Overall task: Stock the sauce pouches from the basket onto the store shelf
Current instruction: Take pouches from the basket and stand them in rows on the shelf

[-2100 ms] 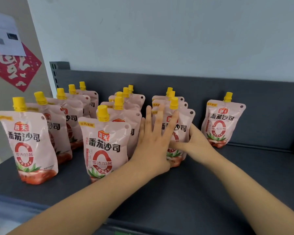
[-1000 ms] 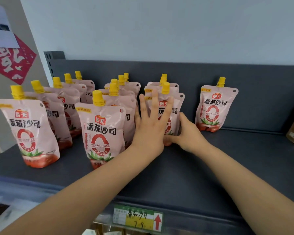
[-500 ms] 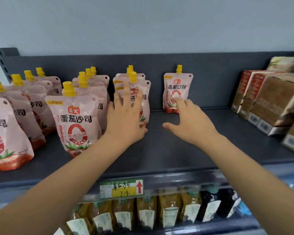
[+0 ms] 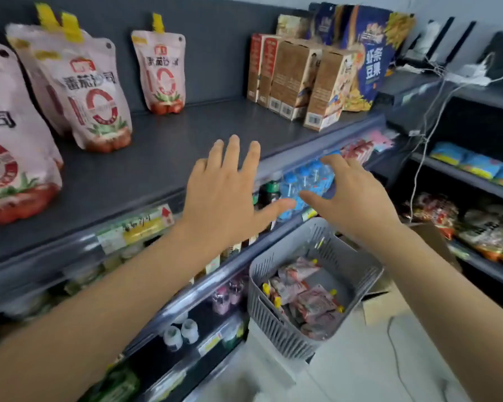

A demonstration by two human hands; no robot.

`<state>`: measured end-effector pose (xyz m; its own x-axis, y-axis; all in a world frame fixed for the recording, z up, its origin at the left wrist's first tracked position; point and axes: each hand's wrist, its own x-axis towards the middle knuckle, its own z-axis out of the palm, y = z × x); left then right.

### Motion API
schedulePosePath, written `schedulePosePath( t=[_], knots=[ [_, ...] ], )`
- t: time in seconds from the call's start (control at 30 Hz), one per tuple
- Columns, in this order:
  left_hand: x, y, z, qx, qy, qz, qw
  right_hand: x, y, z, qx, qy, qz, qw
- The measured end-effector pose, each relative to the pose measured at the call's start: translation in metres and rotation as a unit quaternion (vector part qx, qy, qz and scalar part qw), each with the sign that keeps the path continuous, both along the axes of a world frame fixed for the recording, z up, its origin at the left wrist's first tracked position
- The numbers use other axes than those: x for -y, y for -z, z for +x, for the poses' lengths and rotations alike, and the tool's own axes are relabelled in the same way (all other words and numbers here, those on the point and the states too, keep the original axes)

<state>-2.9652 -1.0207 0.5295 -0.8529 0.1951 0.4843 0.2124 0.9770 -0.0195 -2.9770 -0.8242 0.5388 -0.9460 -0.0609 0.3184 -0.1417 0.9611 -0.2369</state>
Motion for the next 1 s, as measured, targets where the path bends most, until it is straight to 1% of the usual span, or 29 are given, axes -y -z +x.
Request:
schedulePosePath(
  t=[0.17, 0.27, 0.37, 0.5, 0.6, 0.8, 0.87, 0.93, 1.0],
  knots=[
    [-0.046, 0.049, 0.027, 0.063, 0.114, -0.037, 0.991, -0.042, 0.044, 0.036, 0.106, 0.068, 0.01, 0.992],
    [-0.064, 0.081, 0.027, 0.11, 0.138, -0.045, 0.983, -0.063, 0.074, 0.037, 0.159, 0.093, 0.0, 0.983],
    [-0.082, 0.116, 0.017, 0.154, 0.143, -0.062, 0.976, -0.081, 0.103, 0.027, 0.202, 0.089, -0.017, 0.975],
    [-0.106, 0.157, -0.005, 0.209, 0.126, -0.08, 0.966, -0.105, 0.142, -0.005, 0.262, 0.07, -0.052, 0.961],
    [-0.126, 0.188, -0.026, 0.268, 0.098, -0.077, 0.955, -0.125, 0.173, -0.038, 0.326, 0.071, -0.072, 0.94],
    [-0.165, 0.241, -0.074, 0.379, 0.029, -0.078, 0.921, -0.148, 0.234, -0.102, 0.43, 0.038, -0.027, 0.902],
    [-0.178, 0.258, -0.085, 0.392, 0.009, -0.084, 0.916, -0.15, 0.25, -0.114, 0.467, 0.023, -0.019, 0.884],
    [-0.189, 0.277, -0.093, 0.4, -0.006, -0.091, 0.912, -0.153, 0.265, -0.12, 0.505, 0.005, 0.01, 0.863],
    [-0.2, 0.296, -0.104, 0.417, -0.011, -0.088, 0.905, -0.16, 0.279, -0.128, 0.533, 0.008, 0.039, 0.845]
  ],
)
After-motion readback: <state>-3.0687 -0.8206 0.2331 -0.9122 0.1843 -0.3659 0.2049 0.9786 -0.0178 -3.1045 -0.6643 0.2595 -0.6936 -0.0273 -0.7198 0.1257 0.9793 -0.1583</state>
